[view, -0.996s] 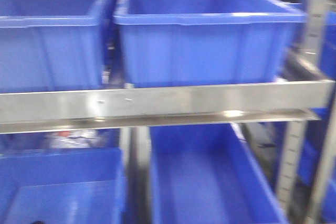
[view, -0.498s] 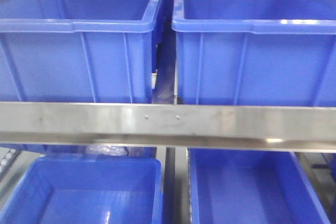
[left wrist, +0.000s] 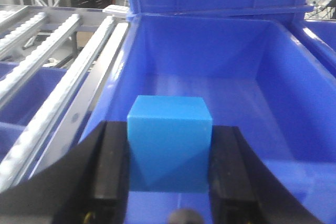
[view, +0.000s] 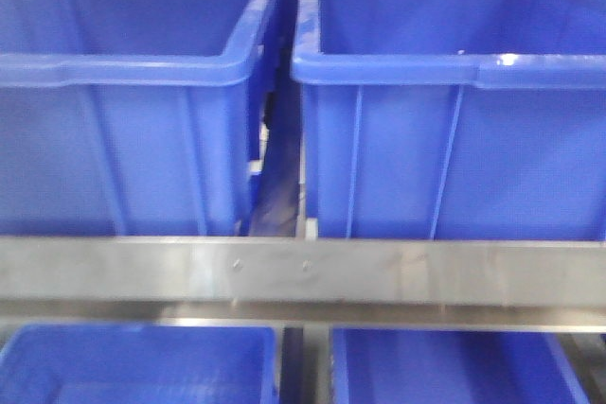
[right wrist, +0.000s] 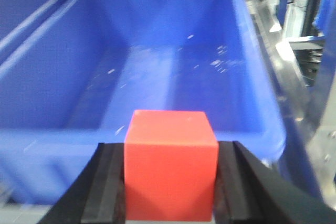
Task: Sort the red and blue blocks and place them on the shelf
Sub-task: 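Position the held cubes over two blue bins with both grippers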
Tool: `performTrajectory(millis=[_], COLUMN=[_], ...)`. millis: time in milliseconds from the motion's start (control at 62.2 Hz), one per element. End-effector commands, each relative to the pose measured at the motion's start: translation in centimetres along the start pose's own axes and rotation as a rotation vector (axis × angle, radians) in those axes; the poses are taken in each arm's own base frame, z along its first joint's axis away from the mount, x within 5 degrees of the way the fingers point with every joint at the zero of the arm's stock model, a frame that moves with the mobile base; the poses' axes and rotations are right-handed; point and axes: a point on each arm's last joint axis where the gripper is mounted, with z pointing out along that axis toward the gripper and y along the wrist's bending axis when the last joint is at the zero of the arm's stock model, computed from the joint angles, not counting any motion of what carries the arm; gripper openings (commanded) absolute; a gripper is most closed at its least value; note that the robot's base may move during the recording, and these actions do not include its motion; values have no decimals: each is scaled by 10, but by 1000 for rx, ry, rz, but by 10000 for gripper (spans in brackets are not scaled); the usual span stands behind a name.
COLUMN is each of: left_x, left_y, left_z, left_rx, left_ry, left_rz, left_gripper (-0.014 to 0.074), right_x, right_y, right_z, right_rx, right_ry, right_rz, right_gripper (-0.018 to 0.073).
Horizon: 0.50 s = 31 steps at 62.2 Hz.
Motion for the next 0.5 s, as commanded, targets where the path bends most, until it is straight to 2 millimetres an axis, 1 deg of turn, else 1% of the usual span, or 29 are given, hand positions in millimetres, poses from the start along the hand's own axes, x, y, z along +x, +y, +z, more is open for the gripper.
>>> performTrajectory(millis=[0,482], left_x=[-20,-20], left_y=[-1,-1], left_z=[-2,-2], left_rx=[15,15], left_ry=[-116,-116], left_rz=[-15,-15], left_gripper=[132,132], right_x=[-16,-16], right_y=[2,2], right_z=[-1,-1], right_rx=[-10,-10], right_ry=[-101,-101], right_rz=[-5,-5], right_gripper=[51,51])
